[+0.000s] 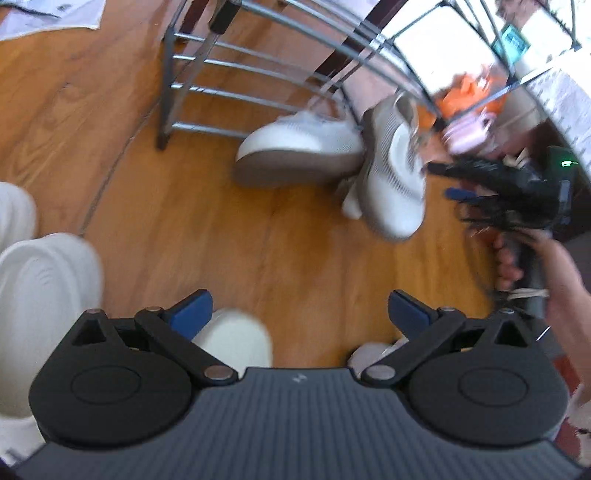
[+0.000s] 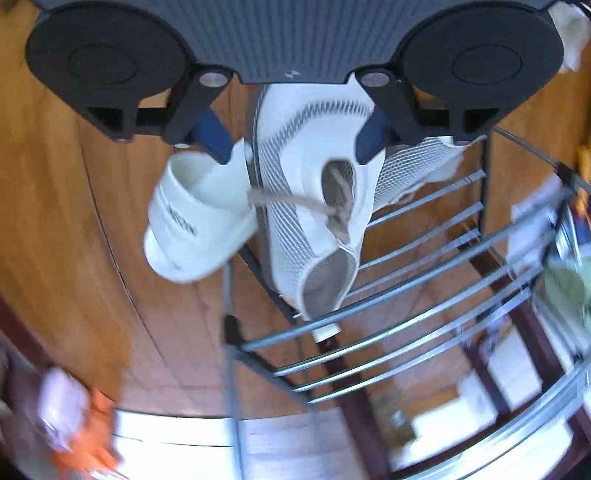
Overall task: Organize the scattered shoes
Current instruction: 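Grasp the white mesh sneaker's heel with the right tool and lift it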
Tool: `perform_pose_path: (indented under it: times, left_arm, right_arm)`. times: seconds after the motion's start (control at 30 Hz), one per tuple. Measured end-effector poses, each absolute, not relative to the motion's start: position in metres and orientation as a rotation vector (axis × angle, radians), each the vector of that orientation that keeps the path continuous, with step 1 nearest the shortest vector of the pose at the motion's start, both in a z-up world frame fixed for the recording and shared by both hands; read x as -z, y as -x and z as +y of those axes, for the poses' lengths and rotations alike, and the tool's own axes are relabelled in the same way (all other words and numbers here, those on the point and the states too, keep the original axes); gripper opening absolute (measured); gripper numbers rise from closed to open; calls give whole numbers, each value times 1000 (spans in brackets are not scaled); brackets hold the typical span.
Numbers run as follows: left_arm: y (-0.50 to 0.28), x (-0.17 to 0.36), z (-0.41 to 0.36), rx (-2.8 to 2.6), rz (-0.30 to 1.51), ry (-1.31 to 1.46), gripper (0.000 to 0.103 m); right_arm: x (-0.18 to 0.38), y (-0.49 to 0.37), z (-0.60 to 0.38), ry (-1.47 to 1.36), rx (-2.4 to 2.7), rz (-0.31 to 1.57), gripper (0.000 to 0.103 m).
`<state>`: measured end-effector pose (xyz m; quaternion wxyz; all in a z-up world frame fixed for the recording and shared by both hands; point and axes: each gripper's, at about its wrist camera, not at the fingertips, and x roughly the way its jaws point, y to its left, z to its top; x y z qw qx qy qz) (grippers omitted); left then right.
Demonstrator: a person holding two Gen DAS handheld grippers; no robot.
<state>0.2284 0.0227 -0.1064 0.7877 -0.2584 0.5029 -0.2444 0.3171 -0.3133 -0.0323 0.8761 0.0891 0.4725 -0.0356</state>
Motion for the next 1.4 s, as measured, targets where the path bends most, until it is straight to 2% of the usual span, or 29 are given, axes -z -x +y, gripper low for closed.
perform_pose_path:
  times: [0.13,0.17,0.23,0.3,0.33,0.37,0.4,0.43,0.83,0.87,0.93,1.0,1.03,1.1,1.13,1.4]
  left_arm:
    - [-224,128,44,516,1041,717,103]
    - [-224,131,46,526,1048,708,103]
    - [-223,131,45,526,1037,701,103]
    - [-222,132,46,534,1038,713,103]
    - [-222,133,46,538,1040,720,103]
    - [-221,135,45,543,1049,726,103]
    - [-221,136,45,545,1054,728,103]
    - [-220,137,44,548,1057,731,103]
    - [-220,132,56,578,1038,757,103]
    - [-221,134,56,577,1045,754,103]
    - [-223,136,54,574,1063,726,103]
    - [-225,140,49,572,1085,675,103]
    - [-226,141,47,569,1093,660,103]
    - [-226,145,39,572,1110,617,103]
    - [-226,146,37,577,1112,606,103]
    - [-219,145,9,634,1114,470,103]
  right_arm:
    - [51,-340,-294,-33,83,1005,66]
    - [59,-345,-291,-13,111,1007,67]
    - [73,-356,-291,-15,159,1018,78]
    - [85,-362,-293,-29,195,1007,76]
    - [87,-359,-298,-75,198,970,61]
    - [84,-355,-299,-107,199,939,51]
    - [80,-349,-302,-113,224,914,31]
    - [77,-345,-306,-160,203,896,24]
    - [75,-247,-347,-798,-52,906,22]
    - [72,-239,-337,-755,-96,960,23]
    - [71,-230,-322,-723,-104,1064,36]
    - [76,-221,-303,-724,-61,1302,40]
    - [76,-219,-300,-708,-54,1329,55]
    - [71,-209,-293,-687,-49,1362,76]
    - [67,-205,-293,-698,-54,1350,80]
    - [47,-202,-324,-730,12,1286,83]
